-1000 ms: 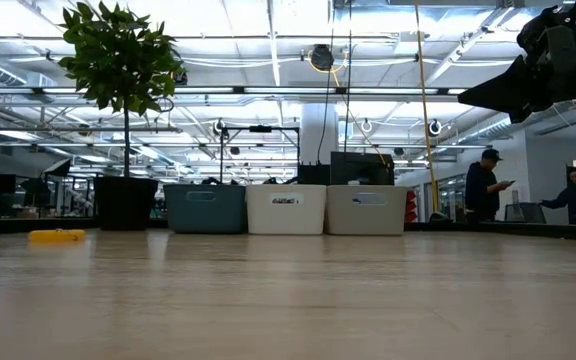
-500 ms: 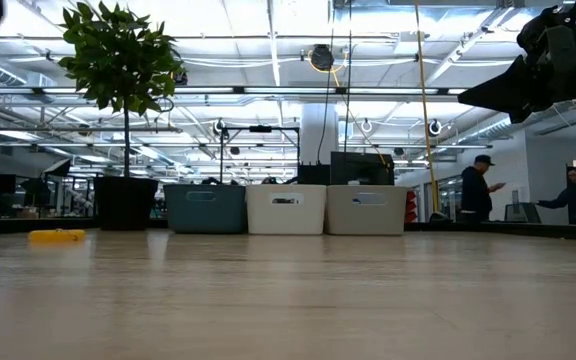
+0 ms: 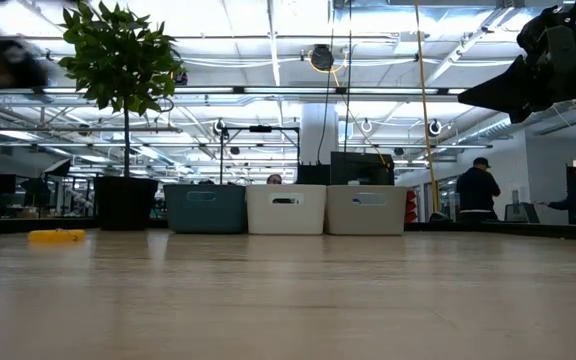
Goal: Sort spring keychains
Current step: Put the green spring keychain in the white bin
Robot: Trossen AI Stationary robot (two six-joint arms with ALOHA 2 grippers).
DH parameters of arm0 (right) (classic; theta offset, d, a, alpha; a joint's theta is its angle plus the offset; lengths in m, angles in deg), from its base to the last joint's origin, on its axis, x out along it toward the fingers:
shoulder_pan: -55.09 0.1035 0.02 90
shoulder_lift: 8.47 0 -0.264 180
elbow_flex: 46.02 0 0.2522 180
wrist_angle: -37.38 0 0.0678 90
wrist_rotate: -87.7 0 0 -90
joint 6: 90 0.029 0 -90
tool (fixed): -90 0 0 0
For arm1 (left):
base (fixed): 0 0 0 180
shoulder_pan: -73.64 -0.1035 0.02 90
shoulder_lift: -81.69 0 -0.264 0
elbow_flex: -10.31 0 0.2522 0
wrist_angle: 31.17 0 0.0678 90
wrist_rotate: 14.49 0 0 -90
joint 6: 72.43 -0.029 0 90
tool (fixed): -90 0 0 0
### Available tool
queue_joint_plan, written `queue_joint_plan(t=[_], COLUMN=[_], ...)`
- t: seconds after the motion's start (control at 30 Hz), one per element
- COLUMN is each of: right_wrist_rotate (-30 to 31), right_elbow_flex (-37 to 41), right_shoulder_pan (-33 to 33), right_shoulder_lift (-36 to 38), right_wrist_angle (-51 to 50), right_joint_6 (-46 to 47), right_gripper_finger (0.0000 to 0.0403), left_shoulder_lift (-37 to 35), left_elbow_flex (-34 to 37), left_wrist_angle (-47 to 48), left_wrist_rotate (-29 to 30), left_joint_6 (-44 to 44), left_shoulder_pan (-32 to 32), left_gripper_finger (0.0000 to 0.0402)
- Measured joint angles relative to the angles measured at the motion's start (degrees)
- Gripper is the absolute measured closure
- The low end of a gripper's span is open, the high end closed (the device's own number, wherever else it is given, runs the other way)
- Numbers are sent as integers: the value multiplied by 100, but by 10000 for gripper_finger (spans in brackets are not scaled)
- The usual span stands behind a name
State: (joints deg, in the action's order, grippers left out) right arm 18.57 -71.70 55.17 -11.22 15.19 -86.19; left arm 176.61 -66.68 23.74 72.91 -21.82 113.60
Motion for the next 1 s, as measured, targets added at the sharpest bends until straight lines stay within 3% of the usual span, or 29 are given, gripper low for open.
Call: queue_joint_plan(t=[0.27, 0.6, 0.9, 1.0], right_wrist_rotate=[0, 0, 0, -2], right_elbow_flex=[0, 0, 0, 0], right_shoulder_pan=[2, 2, 1, 1], right_shoulder_lift=[0, 0, 0, -2], right_wrist_angle=[4, 7, 2, 0], right_joint_6=[1, 1, 1, 1], right_gripper_finger=[403, 403, 403, 403], left_shoulder_lift=[-271, -727, -763, -676], left_elbow_flex=[-736, -762, -757, -756], left_wrist_angle=[199, -85, -699, -859], left_wrist_rotate=[1423, 3872, 5761, 6135], left_joint_6=[-1535, -3039, -4238, -4645], left_shoulder_pan=[-739, -1805, -2974, -3366], left_gripper_finger=[396, 396, 396, 396])
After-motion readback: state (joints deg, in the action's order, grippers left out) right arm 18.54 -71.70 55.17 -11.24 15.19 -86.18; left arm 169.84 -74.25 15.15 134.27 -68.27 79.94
